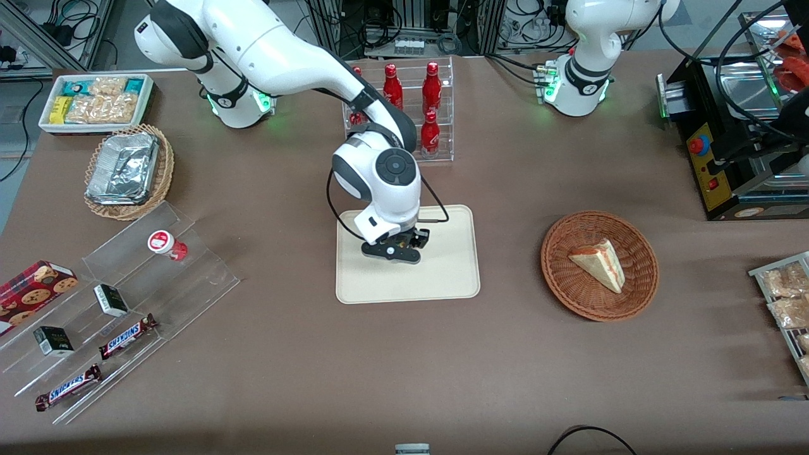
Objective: Place green gum on tray
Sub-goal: 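Carry the gum jar with the right gripper over the cream tray, then lower the gum jar onto the tray and open the right gripper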
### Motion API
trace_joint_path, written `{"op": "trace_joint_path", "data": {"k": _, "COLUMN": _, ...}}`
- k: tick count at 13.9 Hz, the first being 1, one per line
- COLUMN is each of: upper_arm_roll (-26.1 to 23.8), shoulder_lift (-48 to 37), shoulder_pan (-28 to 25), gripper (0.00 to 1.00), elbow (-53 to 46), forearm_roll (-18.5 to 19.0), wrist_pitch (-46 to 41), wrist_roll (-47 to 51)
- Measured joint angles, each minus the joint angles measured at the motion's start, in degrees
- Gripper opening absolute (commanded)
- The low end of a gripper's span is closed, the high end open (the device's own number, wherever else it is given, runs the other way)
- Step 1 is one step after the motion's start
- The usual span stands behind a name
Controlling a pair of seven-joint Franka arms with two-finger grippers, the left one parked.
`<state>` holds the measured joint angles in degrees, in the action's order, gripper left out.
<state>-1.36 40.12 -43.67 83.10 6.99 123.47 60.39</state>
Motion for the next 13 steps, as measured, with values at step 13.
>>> {"op": "trace_joint_path", "data": {"k": 13, "upper_arm_roll": 0.0, "shoulder_lift": 2.6, "shoulder_pan": -0.7, "gripper": 0.21, "elbow": 0.1, "forearm_roll": 0.4, "wrist_pitch": 2.1, "wrist_roll": 1.1}}
